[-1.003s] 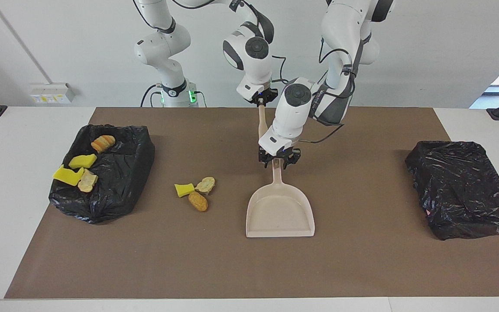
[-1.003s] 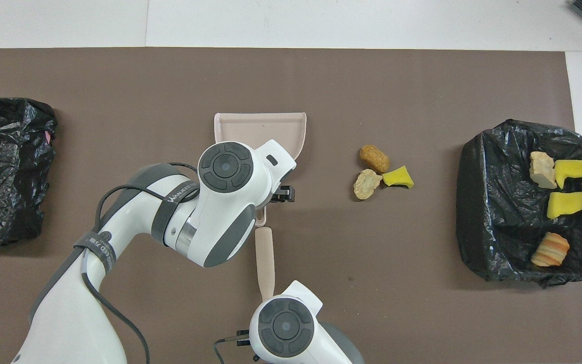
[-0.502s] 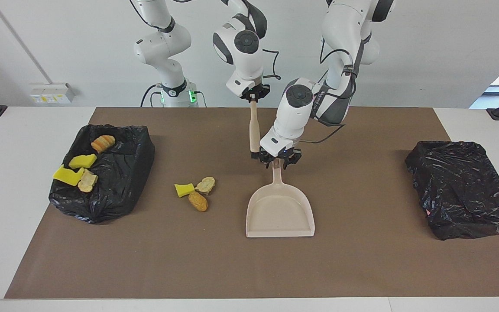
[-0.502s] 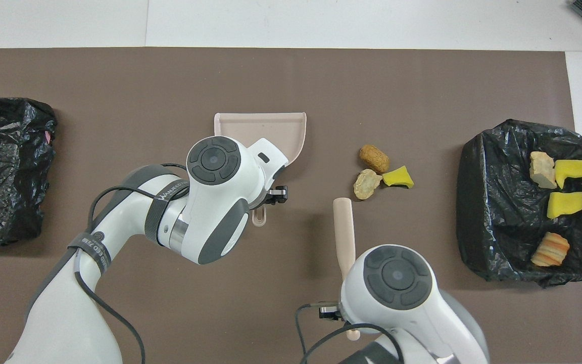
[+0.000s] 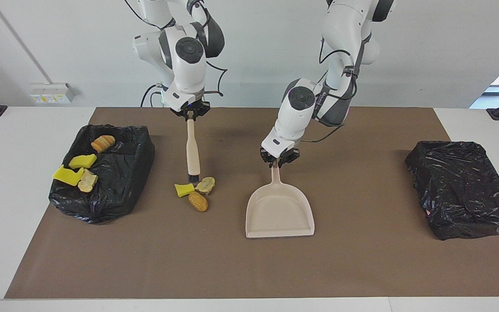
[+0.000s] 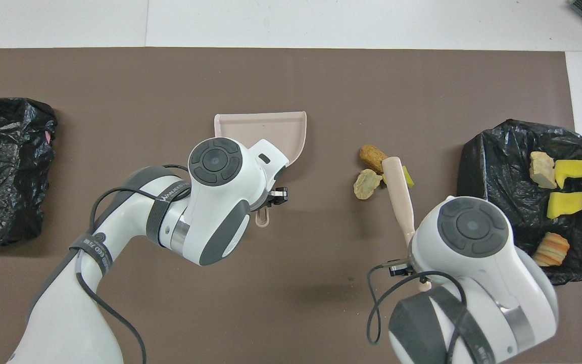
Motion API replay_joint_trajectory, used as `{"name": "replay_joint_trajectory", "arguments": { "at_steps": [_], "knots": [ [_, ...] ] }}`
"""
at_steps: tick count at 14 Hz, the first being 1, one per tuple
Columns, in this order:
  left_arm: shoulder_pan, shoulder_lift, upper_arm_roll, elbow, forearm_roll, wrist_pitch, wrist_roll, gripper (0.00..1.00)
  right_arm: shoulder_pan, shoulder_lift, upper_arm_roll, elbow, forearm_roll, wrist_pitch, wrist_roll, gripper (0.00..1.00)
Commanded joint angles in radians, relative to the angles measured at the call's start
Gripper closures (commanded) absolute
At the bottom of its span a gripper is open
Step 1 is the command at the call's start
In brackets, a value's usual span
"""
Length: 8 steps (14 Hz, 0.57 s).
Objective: Sweep and dump trash in bin
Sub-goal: 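Grasp the dustpan with the left gripper while the right gripper lifts the brush, then sweep the bread and sponge pieces into the dustpan with the right gripper's brush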
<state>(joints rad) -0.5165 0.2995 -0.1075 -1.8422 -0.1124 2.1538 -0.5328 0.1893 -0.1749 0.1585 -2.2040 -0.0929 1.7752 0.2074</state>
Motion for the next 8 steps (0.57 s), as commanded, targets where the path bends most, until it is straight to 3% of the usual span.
{"name": "replay_joint_trajectory", "arguments": {
  "at_steps": [1,2,5,6,7,8],
  "knots": [
    [0.003,-0.040,0.006,-0.060,-0.010,0.000,-0.015,0.73,-0.082,0.092,0.015,0.049,-0.088,0.062,-0.104,1.00],
    [0.004,-0.040,0.006,-0.060,-0.010,0.006,-0.013,0.59,-0.096,0.119,0.015,0.069,-0.121,0.078,-0.121,1.00],
    [0.003,-0.040,0.006,-0.060,-0.010,0.011,-0.010,0.55,-0.120,0.196,0.015,0.093,-0.186,0.144,-0.151,1.00],
    [0.003,-0.040,0.006,-0.060,-0.010,0.011,-0.013,0.59,-0.125,0.213,0.013,0.093,-0.186,0.165,-0.151,1.00],
    [0.003,-0.040,0.006,-0.060,-0.010,0.014,-0.016,0.72,-0.128,0.224,0.013,0.092,-0.186,0.182,-0.143,1.00],
    [0.003,-0.040,0.006,-0.060,-0.010,0.012,-0.018,0.92,-0.128,0.242,0.015,0.090,-0.179,0.184,-0.129,1.00]
  ]
}}
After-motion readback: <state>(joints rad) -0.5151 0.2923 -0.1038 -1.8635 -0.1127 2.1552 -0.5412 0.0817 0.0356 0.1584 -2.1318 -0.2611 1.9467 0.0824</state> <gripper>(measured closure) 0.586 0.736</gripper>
